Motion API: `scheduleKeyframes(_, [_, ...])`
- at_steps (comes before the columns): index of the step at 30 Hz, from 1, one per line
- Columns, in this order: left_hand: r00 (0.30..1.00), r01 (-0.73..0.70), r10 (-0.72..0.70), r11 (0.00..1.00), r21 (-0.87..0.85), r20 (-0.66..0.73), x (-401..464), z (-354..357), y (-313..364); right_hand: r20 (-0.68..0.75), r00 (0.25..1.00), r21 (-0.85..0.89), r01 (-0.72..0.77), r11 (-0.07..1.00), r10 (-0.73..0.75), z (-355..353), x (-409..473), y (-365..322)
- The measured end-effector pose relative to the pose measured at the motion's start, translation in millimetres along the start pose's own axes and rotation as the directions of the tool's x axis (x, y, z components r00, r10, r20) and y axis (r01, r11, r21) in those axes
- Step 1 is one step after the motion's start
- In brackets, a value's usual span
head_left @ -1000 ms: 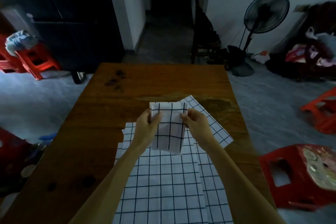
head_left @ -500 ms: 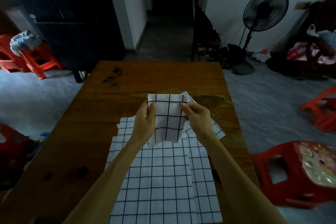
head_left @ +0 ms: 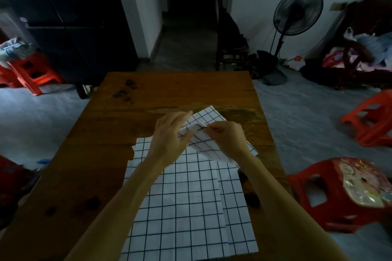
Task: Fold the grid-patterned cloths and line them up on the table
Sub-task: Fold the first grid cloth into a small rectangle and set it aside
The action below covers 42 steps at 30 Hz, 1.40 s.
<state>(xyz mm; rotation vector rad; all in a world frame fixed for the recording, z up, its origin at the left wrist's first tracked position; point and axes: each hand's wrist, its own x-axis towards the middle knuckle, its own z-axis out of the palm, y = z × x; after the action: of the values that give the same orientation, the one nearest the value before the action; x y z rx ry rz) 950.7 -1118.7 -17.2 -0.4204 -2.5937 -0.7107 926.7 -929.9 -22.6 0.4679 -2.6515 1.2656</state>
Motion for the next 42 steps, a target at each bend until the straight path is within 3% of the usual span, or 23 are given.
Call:
scheduleKeyframes(2, [0.990, -0.101, 0.100, 0.995, 0.010, 0.102, 7, 0, -1, 0.050, 0.996, -0.144, 0.086, 0.986, -0.080, 3, 1, -8])
scheduleKeyframes(8, [0.961, -0.255, 0.264, 0.961, -0.106, 0.082, 7, -14, -13, 0.073, 0.981, -0.280, 0.192, 0.941, -0.179, 13, 1, -29])
scheduleKeyframes(15, [0.993, -0.079, 0.097, 0.967, -0.243, 0.063, -3, -28, -60, 0.114, 0.993, -0.319, 0.010, 0.948, 0.028, 17, -38, 1])
scheduleKeyframes(22, [0.984, -0.112, 0.147, 0.949, -0.295, 0.097, -9, -24, -65, 0.174, 0.947, -0.405, -0.181, 0.896, 0.270, 26, -40, 4])
scheduleKeyframes(25, [0.968, -0.189, 0.228, 0.936, -0.296, 0.106, -11, -15, -63, 0.134, 0.970, -0.357, -0.145, 0.923, 0.204, 38, -41, -15])
scheduleKeyframes(30, [0.932, -0.288, 0.338, 0.910, -0.298, 0.129, -19, -1, -53, -0.016, 0.999, -0.348, 0.037, 0.937, -0.046, 55, -41, -37])
scheduleKeyframes(35, [0.981, -0.124, 0.173, 0.900, -0.419, 0.082, -27, -4, -63, -0.021, 0.993, -0.408, -0.113, 0.906, 0.114, 43, -80, -12])
scheduleKeyframes(42, [0.982, -0.089, 0.146, 0.919, -0.385, 0.122, -47, -1, -40, 0.015, 0.974, -0.421, -0.198, 0.885, 0.225, 23, -114, 9])
